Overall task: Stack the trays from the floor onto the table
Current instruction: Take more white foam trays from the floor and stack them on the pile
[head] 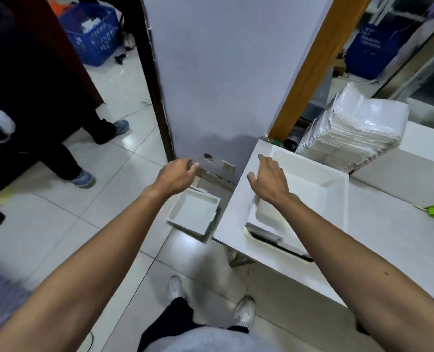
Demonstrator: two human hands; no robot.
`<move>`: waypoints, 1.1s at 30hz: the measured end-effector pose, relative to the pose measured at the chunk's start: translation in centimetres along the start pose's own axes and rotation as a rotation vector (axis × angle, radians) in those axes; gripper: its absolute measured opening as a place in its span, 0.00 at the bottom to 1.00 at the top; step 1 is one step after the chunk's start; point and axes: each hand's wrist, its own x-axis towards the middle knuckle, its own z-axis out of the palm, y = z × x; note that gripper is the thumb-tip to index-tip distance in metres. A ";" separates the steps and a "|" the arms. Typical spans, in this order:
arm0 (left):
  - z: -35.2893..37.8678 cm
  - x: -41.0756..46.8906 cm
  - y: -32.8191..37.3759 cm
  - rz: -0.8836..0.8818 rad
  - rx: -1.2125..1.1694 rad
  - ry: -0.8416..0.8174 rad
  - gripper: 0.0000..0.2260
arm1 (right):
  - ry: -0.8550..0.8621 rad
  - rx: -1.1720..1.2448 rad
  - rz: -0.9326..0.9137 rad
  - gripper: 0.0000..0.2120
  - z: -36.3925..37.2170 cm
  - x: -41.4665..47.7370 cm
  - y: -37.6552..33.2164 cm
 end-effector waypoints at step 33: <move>34.2 17.3 -34.7 -0.520 -0.355 -0.396 0.17 | -0.806 -0.166 0.400 0.31 48.5 18.8 2.8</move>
